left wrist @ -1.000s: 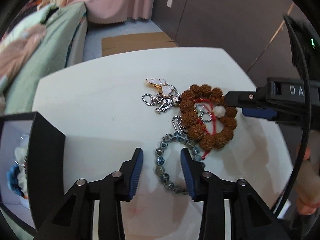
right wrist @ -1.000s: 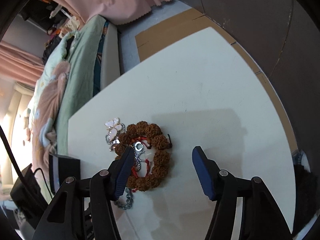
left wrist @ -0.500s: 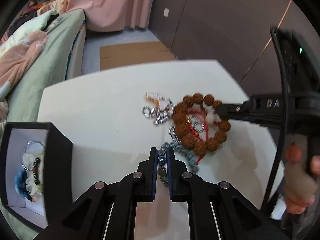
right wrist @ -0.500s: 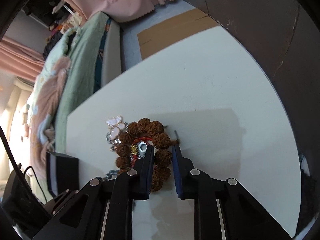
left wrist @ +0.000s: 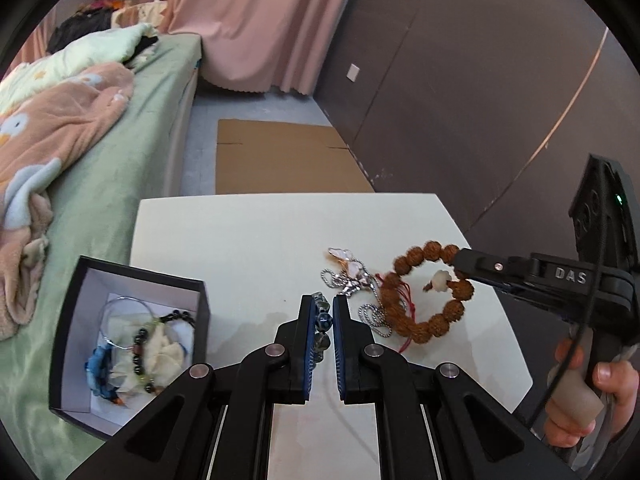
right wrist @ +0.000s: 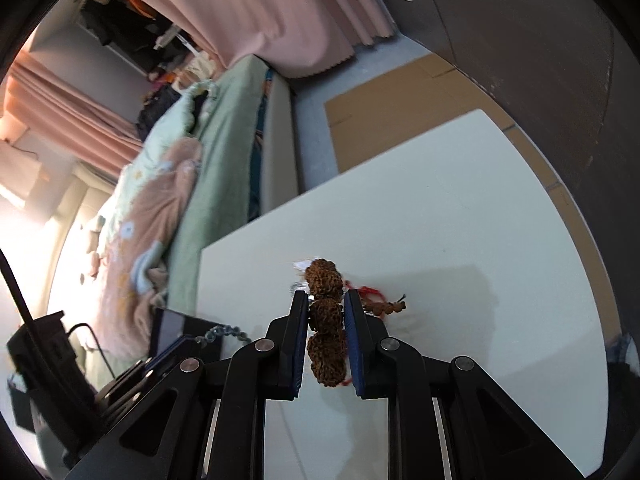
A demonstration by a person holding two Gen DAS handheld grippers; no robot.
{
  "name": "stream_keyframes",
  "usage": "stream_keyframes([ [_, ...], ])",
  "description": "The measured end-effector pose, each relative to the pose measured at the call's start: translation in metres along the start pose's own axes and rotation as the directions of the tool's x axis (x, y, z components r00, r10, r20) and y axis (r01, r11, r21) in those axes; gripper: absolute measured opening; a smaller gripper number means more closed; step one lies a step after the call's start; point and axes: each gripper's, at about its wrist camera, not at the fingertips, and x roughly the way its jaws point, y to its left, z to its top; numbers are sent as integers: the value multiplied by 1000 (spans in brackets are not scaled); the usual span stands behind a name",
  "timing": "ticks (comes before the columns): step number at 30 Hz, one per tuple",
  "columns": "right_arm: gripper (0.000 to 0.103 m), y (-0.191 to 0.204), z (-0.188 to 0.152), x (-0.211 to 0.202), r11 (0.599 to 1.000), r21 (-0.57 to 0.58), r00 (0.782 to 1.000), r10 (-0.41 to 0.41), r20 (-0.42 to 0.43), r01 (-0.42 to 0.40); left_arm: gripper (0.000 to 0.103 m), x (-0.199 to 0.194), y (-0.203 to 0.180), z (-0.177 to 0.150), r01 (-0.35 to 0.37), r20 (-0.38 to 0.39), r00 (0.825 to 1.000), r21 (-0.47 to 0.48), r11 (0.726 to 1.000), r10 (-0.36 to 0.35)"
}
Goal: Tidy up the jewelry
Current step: 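Grasp the grey bead bracelet with the left gripper while the right grasps the wooden bracelet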
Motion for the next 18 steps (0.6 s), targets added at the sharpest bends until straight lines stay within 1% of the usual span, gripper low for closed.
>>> stream_keyframes([
  [3,20,7,-2,-5,999,-12,999,36,19,-35,9,-7,7,1,-3,19,1000,-11,1000,3],
  [8,20,16,-4,-4,998,-31,998,62,27,-61,9,-17,16,6,-13,43,999,-25,1000,14],
  [14,20,27,-9,-4,994,-50,995,97,35,-95,9,-36,31,9,15,67,998,-79,997,-10],
  [16,20,31,-11,-6,992,-64,993,110,38,-108,9,-45,36,12,12,86,996,-88,996,-5],
  [18,20,38,-12,-6,987,-79,989,140,43,-136,9,-52,42,13,6,99,995,-100,995,4],
])
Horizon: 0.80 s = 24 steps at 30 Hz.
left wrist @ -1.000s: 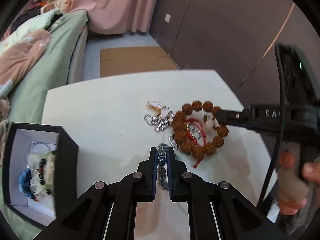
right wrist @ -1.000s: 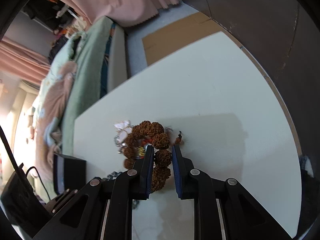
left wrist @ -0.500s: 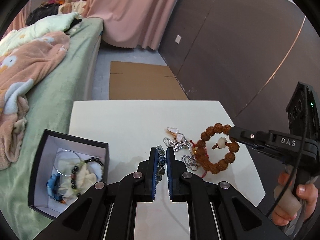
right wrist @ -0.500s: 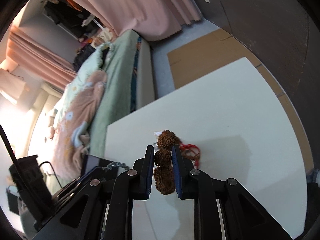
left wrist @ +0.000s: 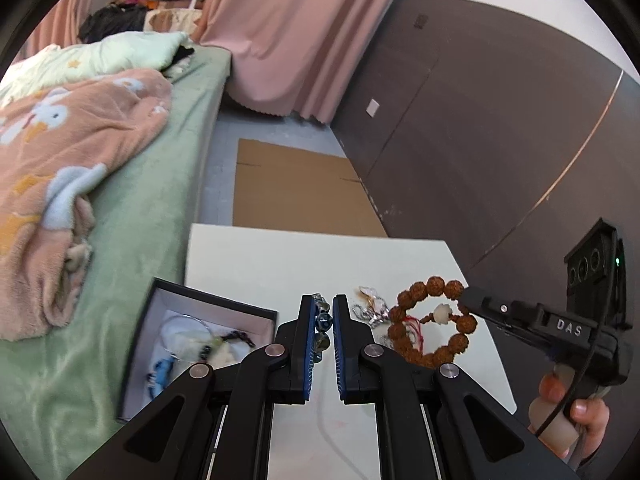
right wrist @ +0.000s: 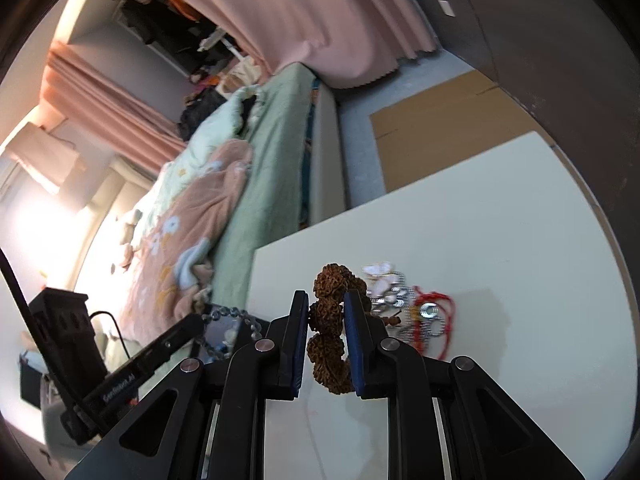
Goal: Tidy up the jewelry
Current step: 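Grasp the grey bead bracelet with the left gripper while the right grasps the wooden bracelet, then lower the brown wooden bead bracelet into the black box with the right gripper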
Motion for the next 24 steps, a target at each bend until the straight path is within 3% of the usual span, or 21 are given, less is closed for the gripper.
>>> stream_keyframes([
  [14,20,50,-8,11,986,-61,988,154,24,-152,10,-17,41,2,-119,-28,993,-93,989,117],
  [15,20,56,-10,13,983,-68,985,169,20,-168,14,-18,45,3,-122,-28,992,-105,987,119],
  [17,20,64,-12,16,978,-79,981,195,17,-193,30,-24,51,4,-138,-8,990,-129,982,139],
  [19,20,74,-15,19,970,-92,974,227,14,-225,78,-31,58,7,-152,27,987,-151,977,158],
  [21,20,83,-17,23,962,-103,967,255,8,-253,86,-42,65,8,-152,77,983,-186,971,168],
  [24,20,93,-21,31,955,-108,960,279,-7,-278,86,-53,76,11,-150,112,977,-242,959,181],
])
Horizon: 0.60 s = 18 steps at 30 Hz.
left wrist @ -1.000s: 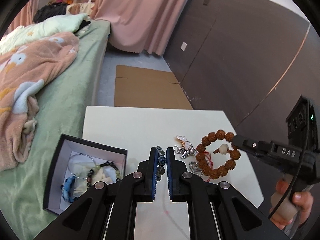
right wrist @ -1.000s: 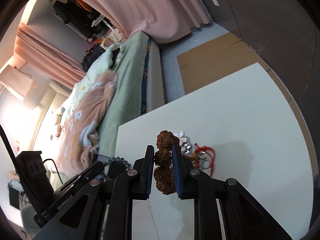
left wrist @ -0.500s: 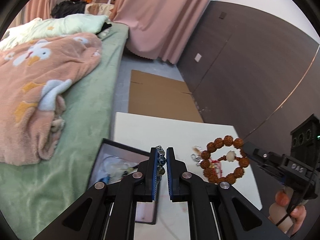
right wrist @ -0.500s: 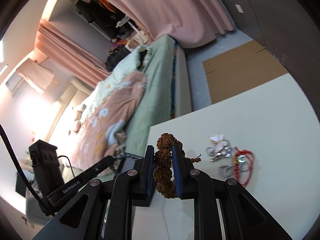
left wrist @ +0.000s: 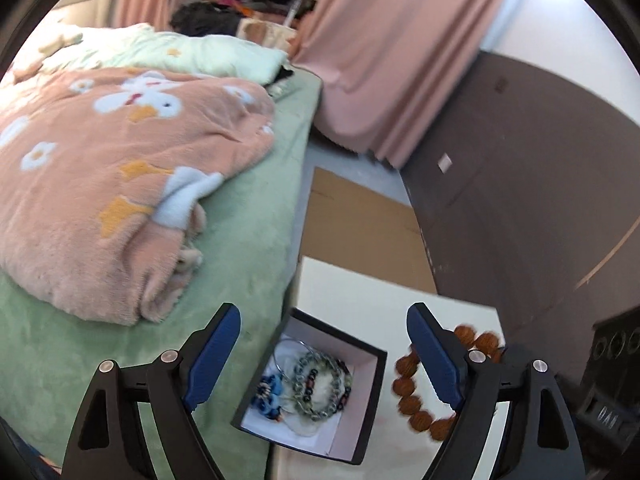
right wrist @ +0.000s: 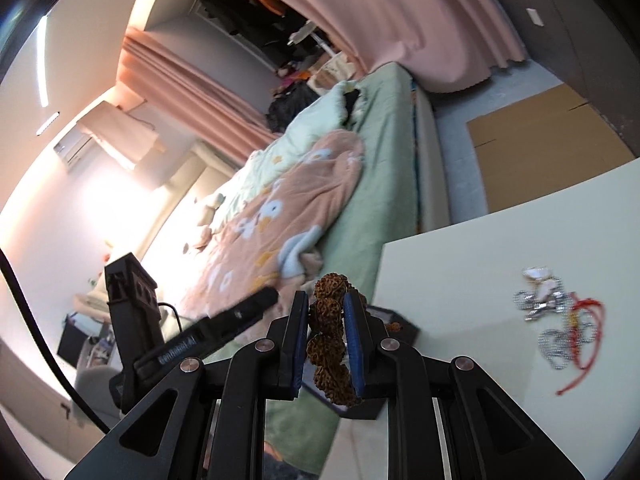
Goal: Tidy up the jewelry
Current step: 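Lower the brown wooden bead bracelet into the black box with the right gripper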
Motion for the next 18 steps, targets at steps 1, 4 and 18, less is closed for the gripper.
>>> stream_keyframes([
  [1,20,3,-1,5,1000,1,1000,10,-5,-10,86,-1,3,1,-2,7,1000,-13,1000,3],
  [4,20,10,-4,21,999,10,999,46,-17,-46,86,-1,9,4,-12,16,1000,-48,999,13],
  [18,35,-6,-1,16,999,44,999,-3,-52,5,86,8,-2,0,1,-7,1000,-31,1000,-1],
])
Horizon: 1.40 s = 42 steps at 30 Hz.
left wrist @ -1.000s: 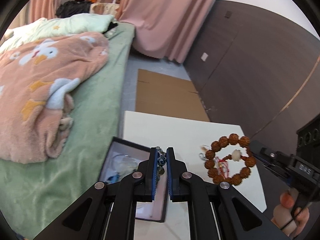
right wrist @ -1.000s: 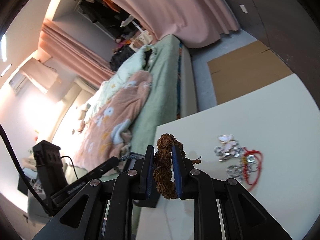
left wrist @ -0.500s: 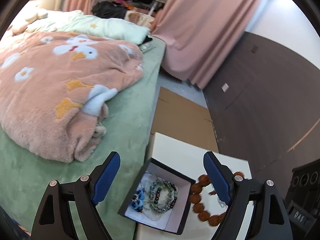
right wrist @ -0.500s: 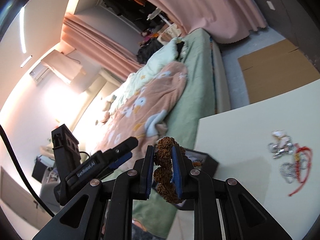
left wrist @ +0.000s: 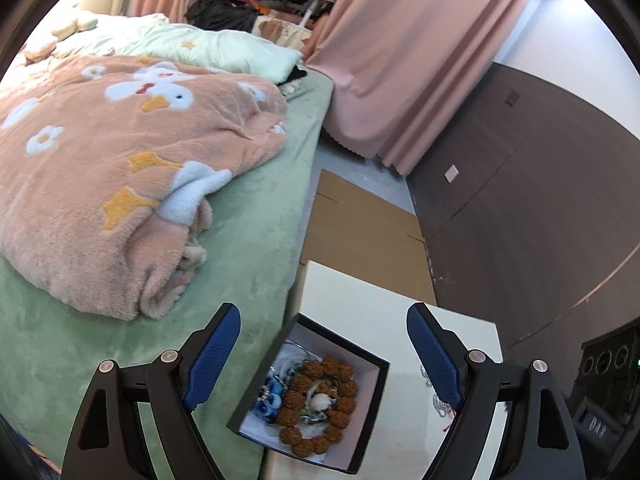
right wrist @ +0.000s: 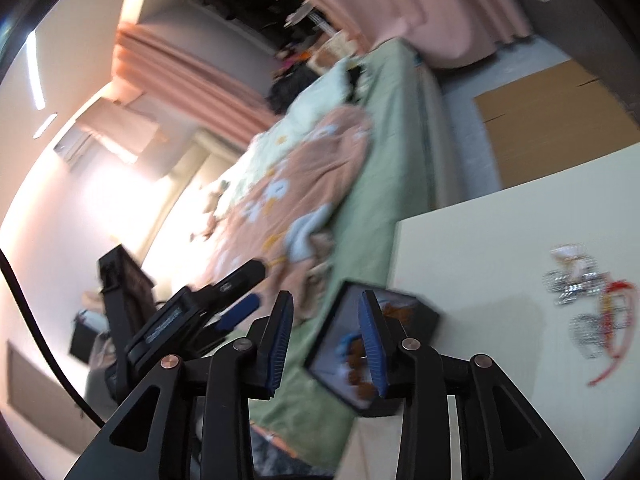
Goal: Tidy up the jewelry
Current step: 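Lower the brown wooden bead bracelet into the black box with the right gripper, then grasp the white butterfly pendant on its silver chain with the left gripper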
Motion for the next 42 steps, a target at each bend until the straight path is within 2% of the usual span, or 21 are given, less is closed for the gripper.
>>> stream_keyframes([
  [5,41,-19,9,-26,997,30,996,-77,43,76,86,11,-21,-10,30,-42,999,55,998,-28],
  [7,49,-25,12,-37,992,38,991,-120,54,118,86,16,-31,-15,40,-55,998,83,996,-36],
  [9,62,-33,13,-49,985,50,983,-168,68,165,86,20,-42,-20,51,-68,997,113,992,-44],
  [15,63,-52,18,-69,969,77,968,-240,72,234,86,36,-69,-33,85,-103,992,178,980,-68],
  [20,63,-71,20,-73,945,113,949,-312,31,307,86,52,-87,-44,105,-141,987,217,970,-75],
  [28,63,-109,24,-82,894,216,918,-396,-30,393,85,75,-114,-58,125,-157,984,275,953,-84],
  [34,63,-133,28,-89,857,276,897,-438,-57,436,75,95,-133,-67,138,-187,979,319,938,-80],
  [42,63,-145,35,-86,843,309,895,-437,-87,441,64,124,-152,-80,154,-232,970,375,914,-68],
])
